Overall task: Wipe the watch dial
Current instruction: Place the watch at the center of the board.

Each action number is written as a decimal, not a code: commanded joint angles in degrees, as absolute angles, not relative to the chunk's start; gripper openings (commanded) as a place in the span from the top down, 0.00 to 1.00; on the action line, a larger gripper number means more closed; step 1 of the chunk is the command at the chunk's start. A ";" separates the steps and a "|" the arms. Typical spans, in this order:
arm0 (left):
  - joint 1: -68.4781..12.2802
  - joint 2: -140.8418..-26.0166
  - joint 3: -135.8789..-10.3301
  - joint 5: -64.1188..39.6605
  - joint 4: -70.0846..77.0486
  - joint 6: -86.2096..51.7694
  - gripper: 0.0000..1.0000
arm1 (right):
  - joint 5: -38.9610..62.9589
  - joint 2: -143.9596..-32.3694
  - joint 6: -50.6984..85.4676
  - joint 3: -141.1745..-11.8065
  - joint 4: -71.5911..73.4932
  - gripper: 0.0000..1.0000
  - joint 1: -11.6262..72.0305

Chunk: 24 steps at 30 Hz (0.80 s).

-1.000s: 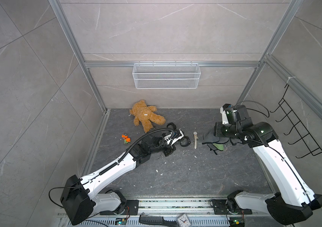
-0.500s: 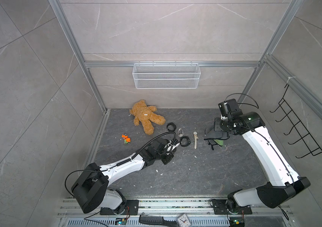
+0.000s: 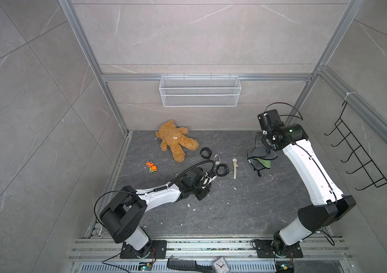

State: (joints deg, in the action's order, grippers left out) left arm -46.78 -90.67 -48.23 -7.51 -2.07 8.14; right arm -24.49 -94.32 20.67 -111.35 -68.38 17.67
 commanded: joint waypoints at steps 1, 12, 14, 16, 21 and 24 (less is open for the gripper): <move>-47.11 -92.21 -51.22 -9.31 0.17 9.02 1.00 | -25.93 -96.92 19.34 -115.79 -68.07 1.00 16.54; -47.04 -98.20 -55.71 -8.20 -0.36 10.68 1.00 | -23.04 -104.70 18.80 -119.62 -67.46 1.00 13.21; -47.04 -99.13 -56.28 -8.22 -0.44 10.72 1.00 | -22.47 -106.05 18.98 -119.62 -66.76 1.00 12.50; -47.02 -100.03 -56.69 -7.94 -0.27 10.72 1.00 | -21.76 -107.42 19.16 -119.41 -66.54 1.00 11.74; -47.02 -101.91 -57.42 -7.61 -0.26 10.47 1.00 | -19.59 -109.32 19.42 -117.64 -65.19 1.00 9.70; -47.04 -102.42 -57.57 -7.26 -0.19 10.00 0.98 | -18.57 -109.61 19.34 -116.36 -64.28 1.00 9.10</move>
